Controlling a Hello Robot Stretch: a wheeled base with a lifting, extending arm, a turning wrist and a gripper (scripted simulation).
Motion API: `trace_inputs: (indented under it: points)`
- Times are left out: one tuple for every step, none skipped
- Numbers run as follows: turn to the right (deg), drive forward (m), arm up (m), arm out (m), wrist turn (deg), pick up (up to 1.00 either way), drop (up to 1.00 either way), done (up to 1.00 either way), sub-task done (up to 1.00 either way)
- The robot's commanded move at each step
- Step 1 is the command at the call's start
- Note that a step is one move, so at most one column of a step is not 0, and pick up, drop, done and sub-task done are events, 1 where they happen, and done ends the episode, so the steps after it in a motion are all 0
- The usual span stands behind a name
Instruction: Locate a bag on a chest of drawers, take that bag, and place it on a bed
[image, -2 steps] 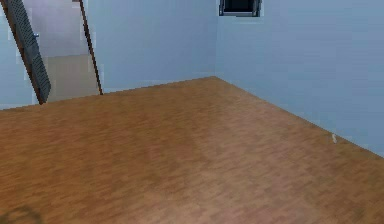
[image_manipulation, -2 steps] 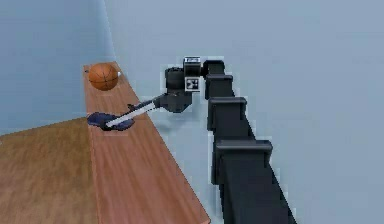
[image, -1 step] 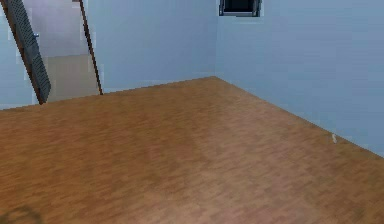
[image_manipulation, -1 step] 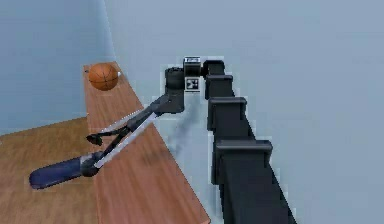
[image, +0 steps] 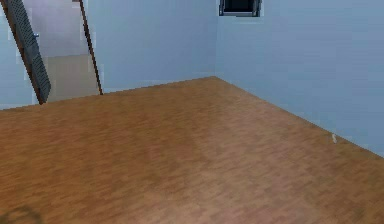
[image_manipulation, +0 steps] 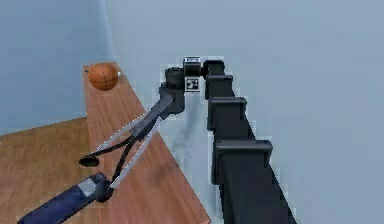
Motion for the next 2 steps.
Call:
trace_inputs:
  points:
    - [0.0, 0.00, 0.00, -0.30, 0.0, 0.00, 0.00, 0.00, 0.00]
    - [-45.0, 0.00, 0.00, 0.00, 0.0, 0.00, 0.00, 0.00, 0.00]
